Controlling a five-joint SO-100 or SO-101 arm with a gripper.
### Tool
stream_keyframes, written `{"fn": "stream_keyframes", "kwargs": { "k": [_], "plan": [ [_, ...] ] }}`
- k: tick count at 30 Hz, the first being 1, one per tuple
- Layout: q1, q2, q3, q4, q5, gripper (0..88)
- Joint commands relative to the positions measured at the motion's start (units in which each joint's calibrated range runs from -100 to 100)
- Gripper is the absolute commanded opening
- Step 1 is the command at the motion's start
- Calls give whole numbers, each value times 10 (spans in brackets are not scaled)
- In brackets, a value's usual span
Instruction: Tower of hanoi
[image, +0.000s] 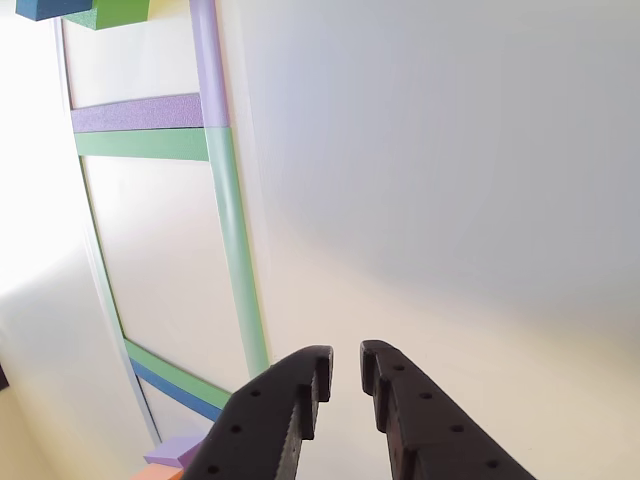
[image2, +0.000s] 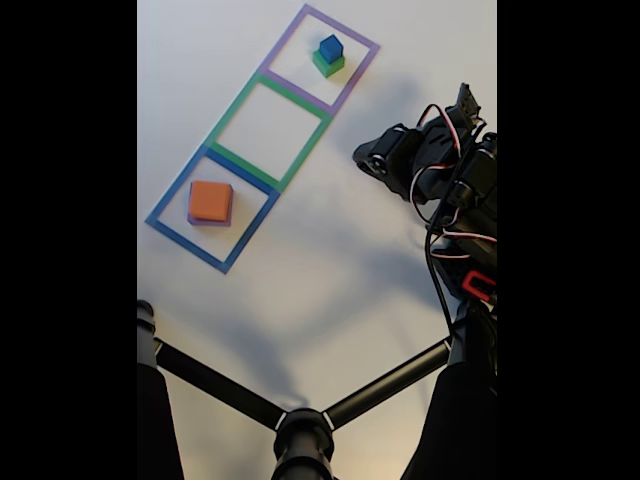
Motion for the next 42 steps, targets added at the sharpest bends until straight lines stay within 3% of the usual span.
{"fn": "stream_keyframes", "kwargs": {
  "k": [1, 14, 22, 26, 31, 34, 36, 42],
  "plan": [
    [3, -6, 2, 3, -2, 0],
    [1, -6, 2, 3, 3, 0],
    [-10, -6, 2, 4, 44, 0],
    [-11, 33, -14, 5, 2, 0],
    [23, 113, -49, -66, 125, 0],
    [52, 158, -103, -80, 261, 0],
    [64, 192, -149, -81, 318, 0],
    [74, 293, -305, -83, 371, 0]
  ]
}}
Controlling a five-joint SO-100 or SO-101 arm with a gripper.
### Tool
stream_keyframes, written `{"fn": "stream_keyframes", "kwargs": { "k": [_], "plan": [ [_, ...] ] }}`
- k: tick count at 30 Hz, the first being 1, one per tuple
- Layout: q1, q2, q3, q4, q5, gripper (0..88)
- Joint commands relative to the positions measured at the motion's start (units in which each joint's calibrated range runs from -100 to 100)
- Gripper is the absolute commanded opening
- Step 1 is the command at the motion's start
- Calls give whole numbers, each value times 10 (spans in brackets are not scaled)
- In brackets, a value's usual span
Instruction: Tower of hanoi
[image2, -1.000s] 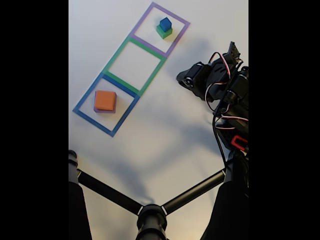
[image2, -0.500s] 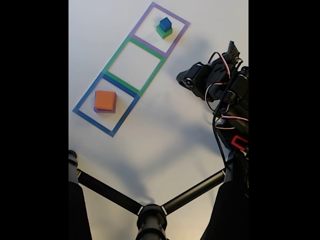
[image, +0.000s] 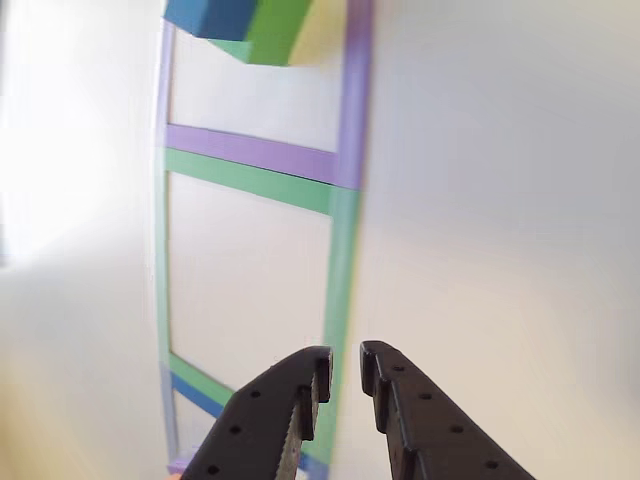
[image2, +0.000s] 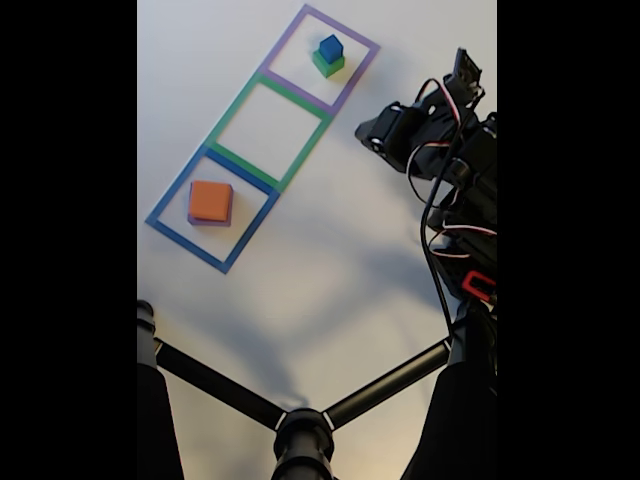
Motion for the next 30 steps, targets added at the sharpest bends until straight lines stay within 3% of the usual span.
{"fn": "stream_keyframes", "kwargs": {
  "k": [1, 4, 10, 18, 22, 25, 27, 30],
  "plan": [
    [14, 66, -129, -11, 48, 0],
    [27, 94, -189, -11, 175, 0],
    [50, 166, -308, 8, 335, 0],
    [79, 211, -440, 78, 618, 0],
    [104, 215, -465, 82, 866, 0],
    [121, 221, -468, 75, 1091, 0],
    [131, 225, -458, 52, 1403, 0],
    [137, 222, -441, 10, 1596, 0]
  ]
}}
